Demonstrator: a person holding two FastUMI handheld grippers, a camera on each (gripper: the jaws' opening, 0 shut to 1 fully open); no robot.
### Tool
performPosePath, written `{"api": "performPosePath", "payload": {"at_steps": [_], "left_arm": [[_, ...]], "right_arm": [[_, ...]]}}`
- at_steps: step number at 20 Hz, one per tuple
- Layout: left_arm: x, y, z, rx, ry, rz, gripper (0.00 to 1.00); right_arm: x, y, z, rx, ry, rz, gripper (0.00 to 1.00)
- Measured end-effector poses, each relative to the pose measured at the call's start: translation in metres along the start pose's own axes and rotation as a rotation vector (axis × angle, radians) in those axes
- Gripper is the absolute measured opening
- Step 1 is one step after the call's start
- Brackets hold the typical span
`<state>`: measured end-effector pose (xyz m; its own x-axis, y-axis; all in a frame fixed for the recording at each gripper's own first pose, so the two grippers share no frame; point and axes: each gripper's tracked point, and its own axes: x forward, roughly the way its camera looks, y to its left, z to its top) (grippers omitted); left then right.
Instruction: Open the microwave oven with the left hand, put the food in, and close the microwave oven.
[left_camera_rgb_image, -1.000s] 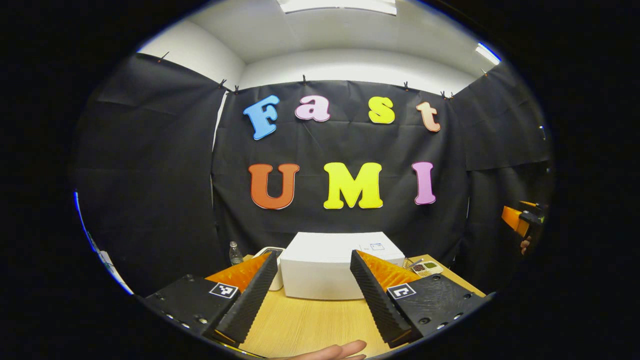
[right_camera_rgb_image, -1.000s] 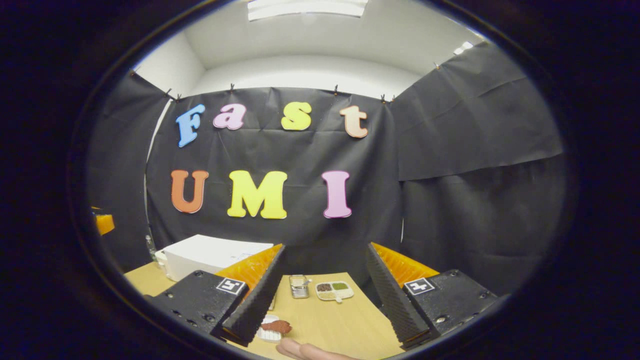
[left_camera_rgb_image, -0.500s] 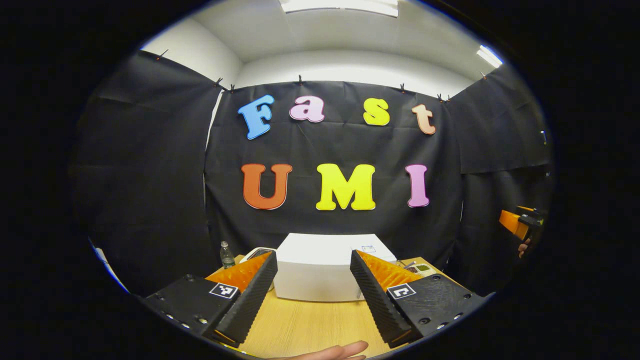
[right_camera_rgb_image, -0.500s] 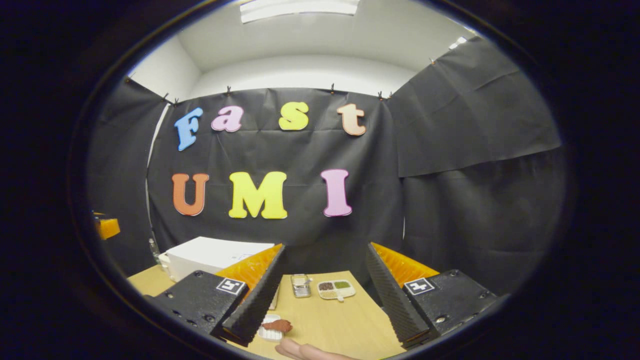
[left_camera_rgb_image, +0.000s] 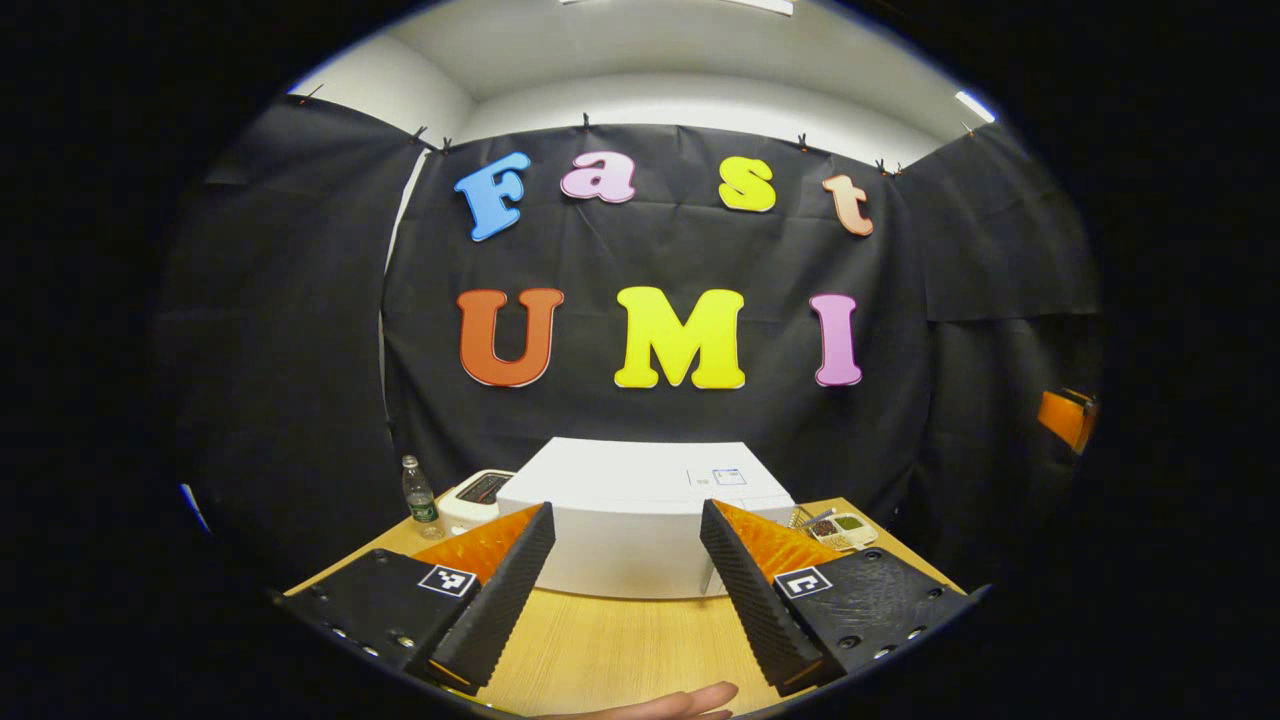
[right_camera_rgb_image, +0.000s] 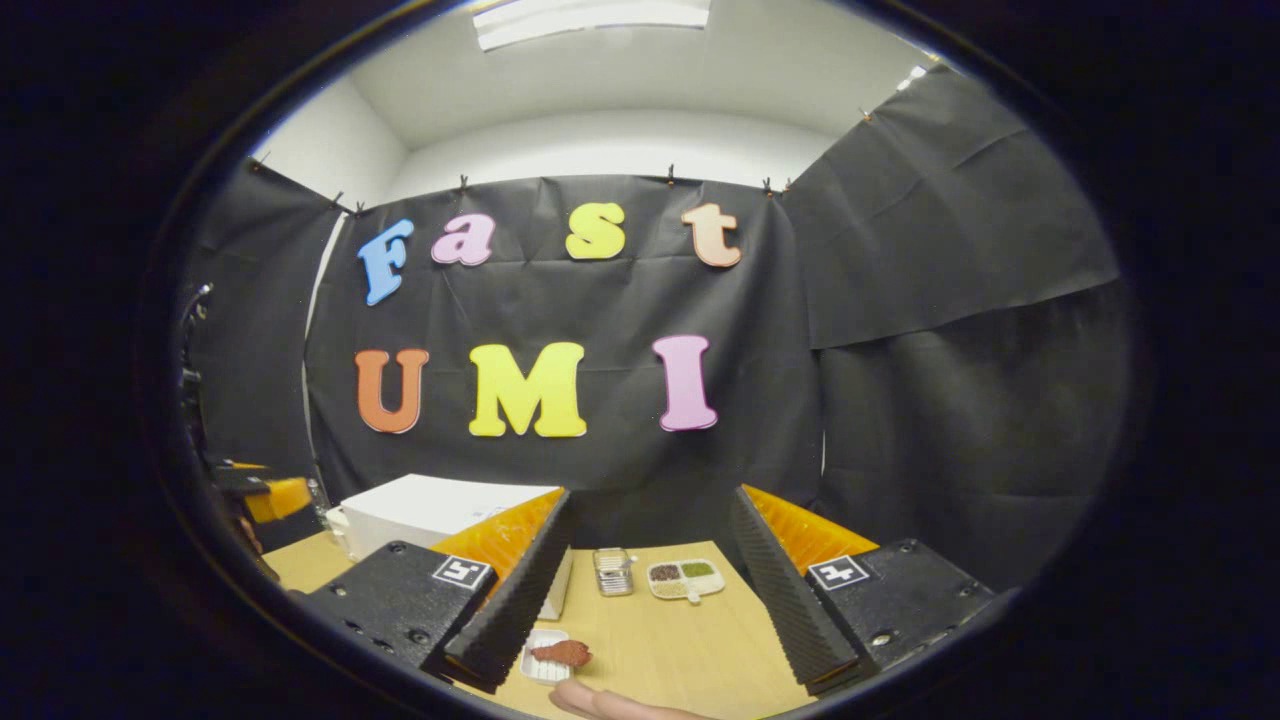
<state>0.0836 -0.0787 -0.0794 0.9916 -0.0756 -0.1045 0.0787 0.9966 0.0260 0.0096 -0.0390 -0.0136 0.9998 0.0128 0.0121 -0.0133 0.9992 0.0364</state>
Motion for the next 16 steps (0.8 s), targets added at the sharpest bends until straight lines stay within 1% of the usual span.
{"api": "performPosePath", "payload": {"at_steps": [1, 2, 3, 4, 5, 6, 7, 8, 9, 10, 11, 12, 14, 15, 16], "left_arm": [[0.013, -0.007, -0.012, -0.003, 0.014, -0.008, 0.92], [0.026, -0.015, -0.024, -0.015, 0.03, -0.022, 0.93], [0.038, -0.024, -0.04, -0.031, 0.06, -0.042, 0.93], [0.05, -0.032, -0.055, -0.042, 0.092, -0.053, 0.93], [0.061, -0.038, -0.069, -0.043, 0.126, -0.055, 0.93], [0.072, -0.043, -0.079, -0.028, 0.136, -0.059, 0.93], [0.084, -0.048, -0.087, -0.01, 0.137, -0.059, 0.93], [0.095, -0.054, -0.094, 0.001, 0.137, -0.065, 0.93], [0.104, -0.062, -0.105, -0.006, 0.139, -0.08, 0.93], [0.111, -0.072, -0.117, -0.038, 0.155, -0.107, 0.93], [0.119, -0.083, -0.127, -0.077, 0.168, -0.132, 0.93], [0.125, -0.09, -0.135, -0.095, 0.177, -0.143, 0.93], [0.139, -0.094, -0.148, -0.061, 0.166, -0.135, 0.93], [0.147, -0.097, -0.157, -0.038, 0.163, -0.13, 0.93], [0.154, -0.1, -0.166, -0.021, 0.166, -0.126, 0.93]], "right_arm": [[0.002, -0.003, -0.004, -0.005, 0.003, 0.0, 0.94], [0.003, -0.004, -0.007, -0.005, 0.009, 0.006, 1.0], [0.002, -0.004, -0.009, -0.006, 0.009, 0.01, 1.0], [0.001, -0.007, -0.01, -0.007, 0.0, 0.003, 0.94], [0.002, -0.013, -0.011, -0.004, -0.009, -0.01, 1.0], [0.002, -0.015, -0.013, -0.003, -0.01, -0.013, 0.94], [0.001, -0.013, -0.019, -0.002, -0.005, -0.007, 1.0], [0.001, -0.011, -0.023, -0.003, 0.005, 0.003, 0.94], [0.002, -0.012, -0.026, -0.006, 0.013, 0.009, 0.94], [0.002, -0.015, -0.029, -0.01, 0.014, 0.009, 1.0], [0.003, -0.018, -0.031, -0.016, 0.014, 0.006, 0.94], [0.003, -0.021, -0.033, -0.02, 0.014, 0.003, 1.0], [0.006, -0.024, -0.039, -0.013, 0.023, 0.002, 1.0], [0.008, -0.023, -0.043, -0.005, 0.032, 0.008, 0.94], [0.01, -0.021, -0.048, 0.002, 0.045, 0.016, 0.94]]}}
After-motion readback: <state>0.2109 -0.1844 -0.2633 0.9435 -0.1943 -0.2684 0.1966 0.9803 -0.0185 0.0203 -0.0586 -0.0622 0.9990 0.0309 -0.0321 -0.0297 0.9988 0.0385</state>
